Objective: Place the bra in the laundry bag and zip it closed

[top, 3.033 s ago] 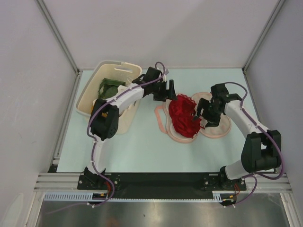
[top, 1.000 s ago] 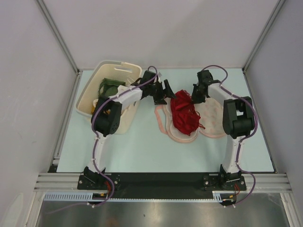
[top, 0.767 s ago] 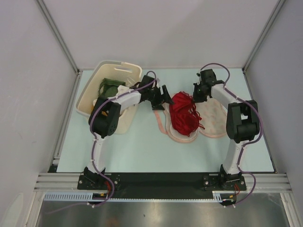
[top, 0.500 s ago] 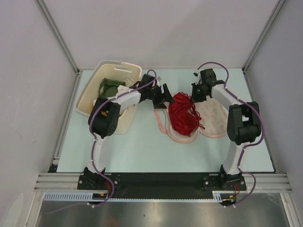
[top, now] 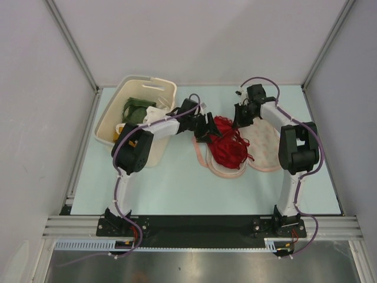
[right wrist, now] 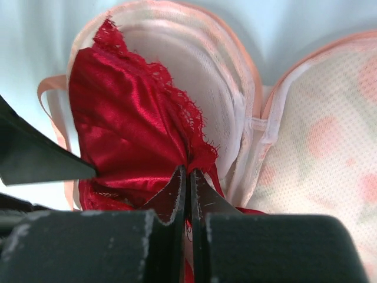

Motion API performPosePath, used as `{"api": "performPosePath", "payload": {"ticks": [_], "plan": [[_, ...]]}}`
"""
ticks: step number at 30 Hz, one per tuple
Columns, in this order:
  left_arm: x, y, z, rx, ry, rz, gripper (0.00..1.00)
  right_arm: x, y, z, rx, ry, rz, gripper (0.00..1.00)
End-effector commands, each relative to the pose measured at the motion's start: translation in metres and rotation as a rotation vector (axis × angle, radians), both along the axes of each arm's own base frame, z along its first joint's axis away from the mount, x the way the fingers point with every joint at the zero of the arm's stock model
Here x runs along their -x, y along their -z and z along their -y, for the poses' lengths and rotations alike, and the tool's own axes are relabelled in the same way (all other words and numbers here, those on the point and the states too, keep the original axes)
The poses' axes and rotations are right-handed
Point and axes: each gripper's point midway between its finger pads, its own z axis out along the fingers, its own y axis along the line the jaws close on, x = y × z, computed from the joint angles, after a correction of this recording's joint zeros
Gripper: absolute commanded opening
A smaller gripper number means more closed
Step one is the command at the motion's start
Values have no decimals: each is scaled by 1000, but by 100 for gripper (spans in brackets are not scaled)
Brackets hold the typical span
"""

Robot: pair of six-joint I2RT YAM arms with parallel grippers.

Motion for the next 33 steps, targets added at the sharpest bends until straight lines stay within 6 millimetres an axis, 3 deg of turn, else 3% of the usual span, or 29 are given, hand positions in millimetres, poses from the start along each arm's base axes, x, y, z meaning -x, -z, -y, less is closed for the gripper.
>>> {"api": "performPosePath", "payload": {"ticks": [1, 7, 11, 14, 15, 16, 17, 18, 19, 21, 22, 23, 24, 25, 26, 29, 31, 33], "plan": [[20, -42, 21, 91, 40, 46, 68, 11, -9, 6, 12, -3, 2, 0], [20, -49, 27, 103, 47, 59, 68, 18, 2, 25, 57, 62, -53, 0], [16, -63, 25, 103, 48, 98, 69, 18, 0, 23, 39, 78, -64, 0], [9, -75, 19, 90, 43, 137, 72, 15, -8, 20, 22, 119, -76, 19], [8, -77, 17, 90, 42, 141, 73, 16, -13, 18, 15, 128, -84, 32], [5, -83, 14, 89, 40, 149, 73, 18, -17, 16, 6, 145, -98, 38], [4, -87, 12, 85, 46, 165, 75, 23, -20, 17, 8, 162, -117, 44], [0, -91, 8, 83, 42, 178, 76, 27, -24, 20, 10, 185, -130, 57], [-1, -96, 6, 75, 49, 192, 76, 30, -36, 23, -2, 226, -124, 64], [-2, -103, -1, 60, 44, 205, 77, 45, -40, 33, 8, 274, -158, 78], [-3, -108, -3, 59, 50, 222, 77, 50, -53, 42, 14, 316, -134, 80], [-3, -113, -5, 59, 50, 233, 77, 54, -56, 57, 8, 387, -150, 87], [-3, -114, -9, 50, 51, 230, 77, 63, -51, 70, 24, 440, -170, 88], [-3, -116, -11, 42, 57, 241, 77, 69, -60, 82, 28, 491, -151, 89], [-3, -118, -13, 36, 60, 247, 77, 76, -60, 102, 36, 595, -176, 99], [1, -116, -20, 1, 72, 252, 78, 105, -44, 159, 101, 825, -218, 100], [6, -111, -25, -18, 77, 247, 78, 132, -24, 184, 151, 939, -284, 100], [14, -105, -29, -33, 81, 230, 78, 145, -18, 207, 137, 1052, -297, 99]]}}
